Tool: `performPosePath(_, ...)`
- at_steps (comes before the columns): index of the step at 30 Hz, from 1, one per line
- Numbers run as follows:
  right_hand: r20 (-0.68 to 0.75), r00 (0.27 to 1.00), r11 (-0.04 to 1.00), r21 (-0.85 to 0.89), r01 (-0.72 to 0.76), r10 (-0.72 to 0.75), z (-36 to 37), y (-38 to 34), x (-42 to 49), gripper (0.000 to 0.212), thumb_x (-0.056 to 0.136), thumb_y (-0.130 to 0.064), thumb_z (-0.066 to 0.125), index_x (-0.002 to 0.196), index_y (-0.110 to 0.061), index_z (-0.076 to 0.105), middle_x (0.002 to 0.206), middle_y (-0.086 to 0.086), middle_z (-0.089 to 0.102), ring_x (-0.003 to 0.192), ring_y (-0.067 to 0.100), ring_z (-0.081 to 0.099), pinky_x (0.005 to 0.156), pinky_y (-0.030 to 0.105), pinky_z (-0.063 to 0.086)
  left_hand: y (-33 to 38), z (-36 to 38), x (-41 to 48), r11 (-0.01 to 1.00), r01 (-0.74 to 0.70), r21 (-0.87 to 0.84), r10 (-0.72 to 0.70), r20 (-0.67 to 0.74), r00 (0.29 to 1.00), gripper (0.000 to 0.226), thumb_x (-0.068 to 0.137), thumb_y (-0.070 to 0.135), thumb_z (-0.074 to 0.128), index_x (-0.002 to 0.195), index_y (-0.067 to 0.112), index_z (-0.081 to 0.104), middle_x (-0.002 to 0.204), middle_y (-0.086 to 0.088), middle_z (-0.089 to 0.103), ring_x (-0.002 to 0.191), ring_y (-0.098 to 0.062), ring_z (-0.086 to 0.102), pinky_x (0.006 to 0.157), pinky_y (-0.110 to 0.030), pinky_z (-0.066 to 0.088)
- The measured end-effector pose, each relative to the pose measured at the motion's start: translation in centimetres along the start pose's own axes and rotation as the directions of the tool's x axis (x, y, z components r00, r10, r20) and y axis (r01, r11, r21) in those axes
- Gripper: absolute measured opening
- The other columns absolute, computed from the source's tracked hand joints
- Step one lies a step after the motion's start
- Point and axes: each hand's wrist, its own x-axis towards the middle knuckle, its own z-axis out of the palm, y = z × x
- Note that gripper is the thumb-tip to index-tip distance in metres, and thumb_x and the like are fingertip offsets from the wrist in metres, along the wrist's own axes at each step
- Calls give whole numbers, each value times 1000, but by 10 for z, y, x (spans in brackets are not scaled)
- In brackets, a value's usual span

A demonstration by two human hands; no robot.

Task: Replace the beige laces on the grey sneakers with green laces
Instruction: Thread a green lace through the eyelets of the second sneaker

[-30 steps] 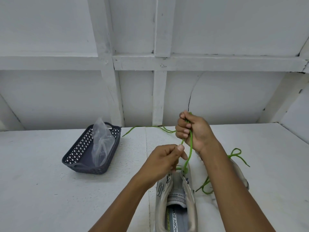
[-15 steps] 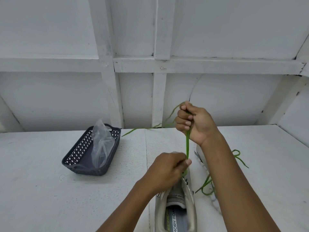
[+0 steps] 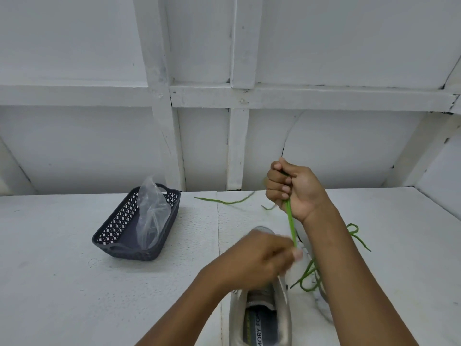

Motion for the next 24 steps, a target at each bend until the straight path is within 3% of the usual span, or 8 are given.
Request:
performPosePath(2,-9,1000,1000,12,-6,7,-3,-2,2,34,104,-24,33,72,-15,43,46,-6,26,36,7,24,32,17,23,5,0,-7,988,-86,125,55,231,971,37,102,36,51,77,11,62,69,3,59,67,-9,54,65,-27,43)
performPosePath(3,-13,1000,1000,11,-11,11,-3,-2,2,35,104,-24,33,72,-15,43,46,-6,26,36,6,23,32,17,22,5,-3,-7,992,-66,104,38,246,969,35,101,37,53,78,15,65,69,6,59,69,-6,55,67,-23,42)
performPosePath(9,24,999,997,-64,-32,33,4,14,2,35,105,-26,33,73,-15,42,46,-7,25,35,6,23,32,17,23,1,-19,12,934,217,-283,-263,-134,956,47,99,55,46,82,20,72,85,5,74,68,-5,61,72,-31,51)
performPosePath(14,31,999,997,-59,-42,44,4,14,0,35,105,-26,34,74,-14,43,47,-6,26,36,6,25,34,18,24,12,-1,10,958,118,-260,-170,-187,967,38,101,32,54,66,20,61,62,9,66,56,-8,53,61,-31,45)
performPosePath(17,7,999,999,-27,-42,42,0,5,2,36,105,-25,33,73,-14,44,46,-6,27,36,7,26,33,18,26,19,-7,-2,999,-10,-53,17,135,991,39,101,29,56,66,13,56,60,5,57,56,-10,52,58,-25,42)
performPosePath(20,12,999,999,-18,-44,45,-2,0,3,36,106,-25,32,73,-15,44,46,-6,28,36,6,26,32,18,27,27,-15,-9,996,-62,67,24,466,884,34,100,32,57,75,10,63,76,-8,69,64,-10,59,62,-18,44)
performPosePath(22,17,999,998,-50,-40,40,1,2,2,37,106,-27,32,73,-15,43,46,-6,27,35,6,24,32,18,25,26,-24,-7,999,26,-39,-7,429,903,32,100,36,56,85,11,72,79,-7,72,63,1,57,64,-12,41)
performPosePath(24,27,999,996,-82,-29,31,2,7,0,37,106,-29,33,73,-15,43,47,-6,26,36,7,24,33,18,24,18,-31,-3,969,151,-198,-96,263,960,43,99,47,52,93,10,75,76,-7,70,61,-5,55,64,-17,43)
